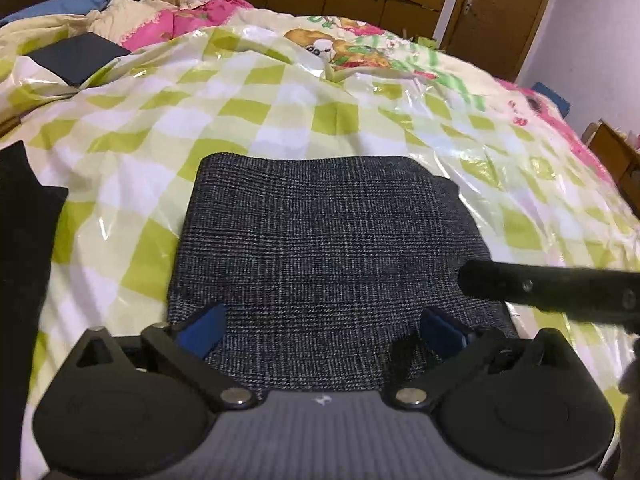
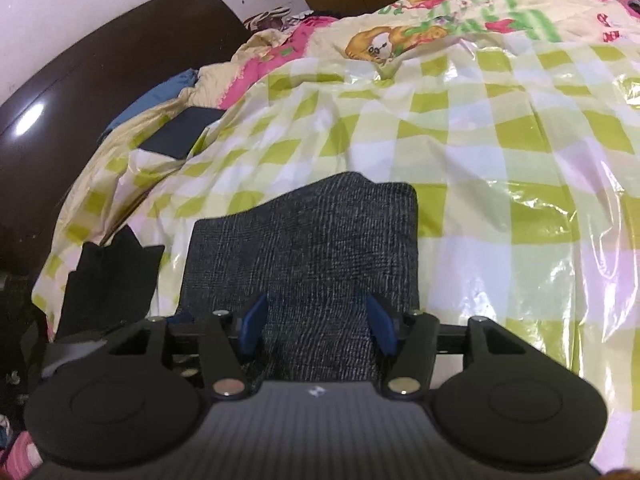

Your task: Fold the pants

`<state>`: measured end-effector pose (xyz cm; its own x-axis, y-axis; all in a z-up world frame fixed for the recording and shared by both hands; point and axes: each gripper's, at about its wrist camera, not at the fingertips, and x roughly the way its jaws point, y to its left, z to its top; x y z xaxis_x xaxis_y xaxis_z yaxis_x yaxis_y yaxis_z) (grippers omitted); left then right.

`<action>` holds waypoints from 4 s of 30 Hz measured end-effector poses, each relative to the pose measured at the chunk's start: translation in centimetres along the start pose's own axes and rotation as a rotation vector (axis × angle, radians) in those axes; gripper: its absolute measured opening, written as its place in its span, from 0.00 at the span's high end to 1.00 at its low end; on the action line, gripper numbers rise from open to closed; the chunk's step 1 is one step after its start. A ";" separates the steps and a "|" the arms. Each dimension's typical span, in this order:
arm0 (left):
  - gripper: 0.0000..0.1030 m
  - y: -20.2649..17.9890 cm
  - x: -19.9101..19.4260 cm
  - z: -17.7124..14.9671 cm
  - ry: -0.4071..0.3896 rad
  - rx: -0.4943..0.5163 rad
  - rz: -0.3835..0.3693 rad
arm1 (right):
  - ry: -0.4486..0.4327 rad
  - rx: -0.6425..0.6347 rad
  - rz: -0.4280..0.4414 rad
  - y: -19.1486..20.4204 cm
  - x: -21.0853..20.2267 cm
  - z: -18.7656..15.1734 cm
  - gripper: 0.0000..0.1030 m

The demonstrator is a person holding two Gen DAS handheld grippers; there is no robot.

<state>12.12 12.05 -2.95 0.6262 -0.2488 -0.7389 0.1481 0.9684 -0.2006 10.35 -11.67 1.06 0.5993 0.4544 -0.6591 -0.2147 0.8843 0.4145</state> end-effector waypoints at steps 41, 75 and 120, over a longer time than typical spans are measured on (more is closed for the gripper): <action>0.00 -4.4 1.9 -0.7 -0.039 0.098 0.272 | 0.038 0.047 0.043 -0.2 1.8 -1.0 0.31; 0.00 -4.1 -4.4 -1.1 -0.008 0.072 0.346 | 0.023 0.060 -0.032 -0.2 -2.5 -2.3 0.30; 0.00 4.1 1.6 0.1 0.026 0.059 -0.039 | 0.021 0.087 0.066 -2.5 2.7 -0.9 0.24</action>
<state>13.82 15.60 -4.85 0.5987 -0.2861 -0.7481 0.2177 0.9570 -0.1917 11.83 -12.59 -2.34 0.5697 0.5142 -0.6411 -0.1844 0.8402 0.5100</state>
